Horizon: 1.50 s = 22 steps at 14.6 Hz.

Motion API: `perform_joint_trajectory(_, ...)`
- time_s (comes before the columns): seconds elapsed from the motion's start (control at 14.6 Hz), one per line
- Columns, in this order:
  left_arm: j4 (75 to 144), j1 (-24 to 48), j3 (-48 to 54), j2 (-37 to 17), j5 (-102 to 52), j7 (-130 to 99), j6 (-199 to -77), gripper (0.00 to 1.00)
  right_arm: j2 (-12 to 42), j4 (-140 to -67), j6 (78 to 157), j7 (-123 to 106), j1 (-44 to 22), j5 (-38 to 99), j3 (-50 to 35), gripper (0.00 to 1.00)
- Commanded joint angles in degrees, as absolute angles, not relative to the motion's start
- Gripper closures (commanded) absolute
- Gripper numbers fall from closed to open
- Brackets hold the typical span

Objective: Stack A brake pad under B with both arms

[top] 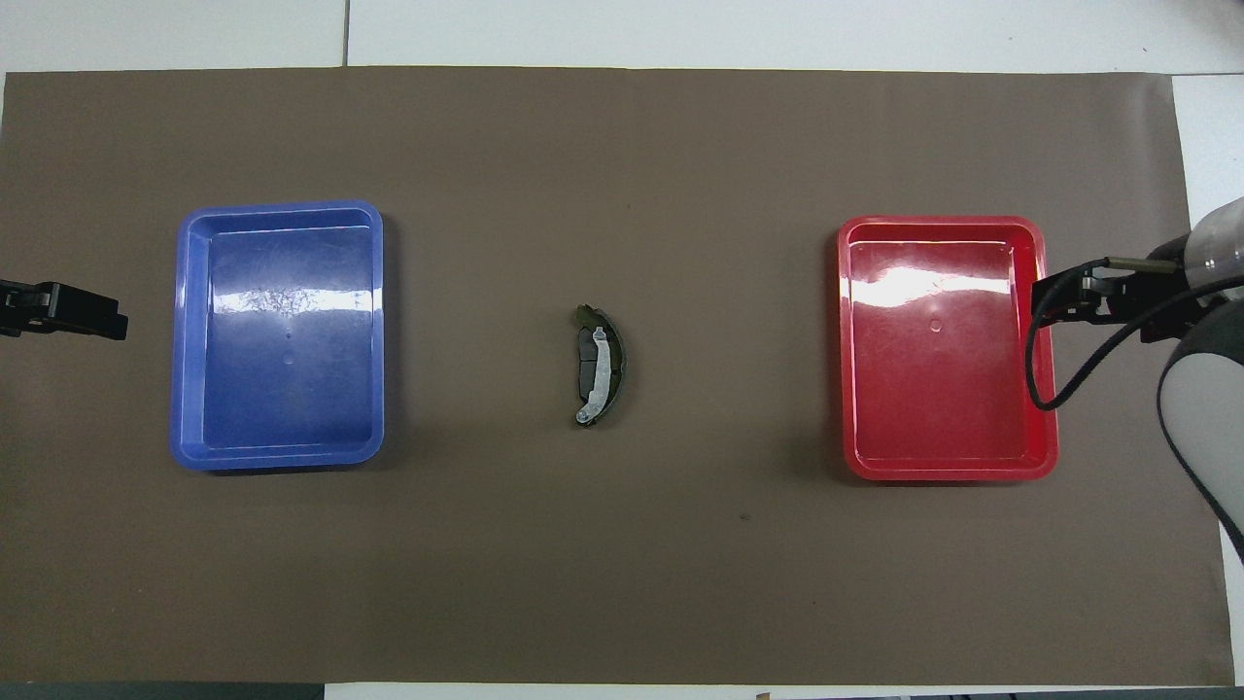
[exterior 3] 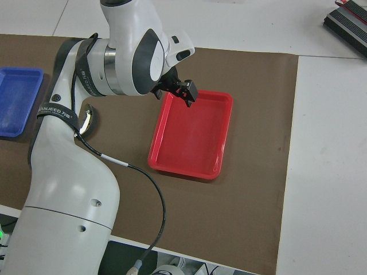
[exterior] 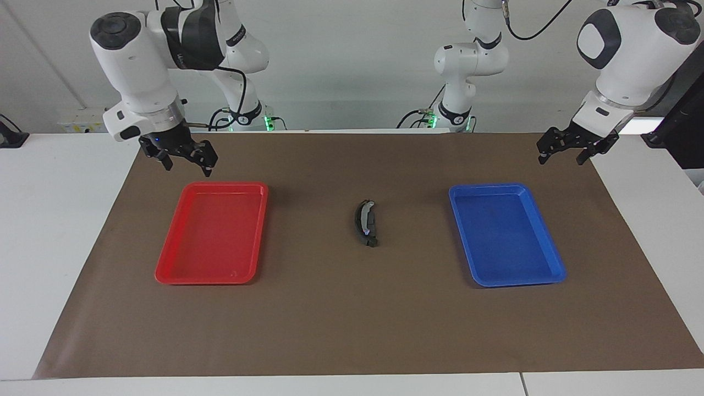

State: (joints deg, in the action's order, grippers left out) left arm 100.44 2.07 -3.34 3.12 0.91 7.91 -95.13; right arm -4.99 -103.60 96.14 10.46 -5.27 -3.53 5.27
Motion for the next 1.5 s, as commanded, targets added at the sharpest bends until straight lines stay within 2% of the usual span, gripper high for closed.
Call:
perform_joint_trajectory(0.0, 101.07, 1.58, -3.43, 3.96, 1.41, 8.26, -95.54, 0.01, -5.28, -100.04, 91.61, 7.12, -3.43, -3.25, 4.48, 0.01)
perform_joint_trajectory(0.14, 101.07, 1.58, -3.43, 3.96, 1.41, 8.26, -95.54, 0.01, -2.56, -93.63, 86.59, 7.56, -3.43, -1.77, 4.39, 0.01)
perform_joint_trajectory(0.21, 101.07, 1.67, -3.43, 3.96, 1.41, 8.26, -95.54, 0.01, -2.03, -92.39, 86.49, 7.56, -3.34, -1.58, 4.48, 0.01)
perform_joint_trajectory(0.34, 101.07, 1.67, -3.43, 3.96, 1.41, 8.26, -95.54, 0.01, -1.93, -92.37, 86.57, 7.73, -3.26, -1.41, 4.22, 0.01)
perform_joint_trajectory(0.62, 101.07, 1.67, -3.43, 3.96, 1.41, 8.26, -95.54, 0.01, -2.37, -92.99, 87.36, 7.47, 2.45, -1.49, -0.79, 0.01)
perform_joint_trajectory(1.3, 101.07, 1.67, -3.43, 3.96, 1.41, 8.26, -95.54, 0.01, -2.11, -90.80, 85.78, 4.49, 1.85, -1.32, -0.70, 0.01)
perform_joint_trajectory(1.44, 101.07, 1.67, -3.43, 3.96, 1.41, 8.26, -95.54, 0.01, -1.76, -88.00, 82.47, 4.39, 1.93, 0.77, -0.79, 0.01)
